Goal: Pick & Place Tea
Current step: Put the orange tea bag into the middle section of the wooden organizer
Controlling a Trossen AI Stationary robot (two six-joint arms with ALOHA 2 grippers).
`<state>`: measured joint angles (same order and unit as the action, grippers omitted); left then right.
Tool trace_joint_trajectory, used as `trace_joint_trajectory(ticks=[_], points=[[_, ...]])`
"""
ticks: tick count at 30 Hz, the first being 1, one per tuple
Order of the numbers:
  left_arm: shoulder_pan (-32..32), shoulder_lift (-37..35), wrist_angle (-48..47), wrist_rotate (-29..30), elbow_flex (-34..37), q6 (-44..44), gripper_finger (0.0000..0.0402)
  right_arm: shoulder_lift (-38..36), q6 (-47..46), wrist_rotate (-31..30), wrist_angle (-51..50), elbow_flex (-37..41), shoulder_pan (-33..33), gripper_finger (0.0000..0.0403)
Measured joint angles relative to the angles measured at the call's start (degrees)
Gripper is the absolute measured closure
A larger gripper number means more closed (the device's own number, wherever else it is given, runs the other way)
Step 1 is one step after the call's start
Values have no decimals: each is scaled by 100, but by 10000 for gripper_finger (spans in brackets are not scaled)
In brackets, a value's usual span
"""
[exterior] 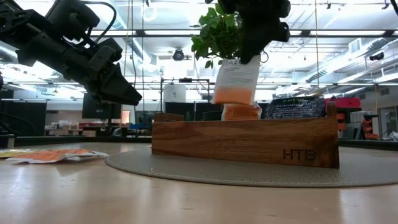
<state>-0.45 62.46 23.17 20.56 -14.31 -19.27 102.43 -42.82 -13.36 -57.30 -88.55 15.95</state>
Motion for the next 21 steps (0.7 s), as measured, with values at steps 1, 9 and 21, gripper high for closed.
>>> trace_joint_trajectory(ticks=[1,9,21], points=[[0,0,1,2,0,26,207,0,-30,-30,-62,2,16,403],[0,0,12,0,0,14,207,177,-20,-54,-101,13,32,403],[0,0,20,0,0,-83,207,560,130,-2,-67,17,15,403]])
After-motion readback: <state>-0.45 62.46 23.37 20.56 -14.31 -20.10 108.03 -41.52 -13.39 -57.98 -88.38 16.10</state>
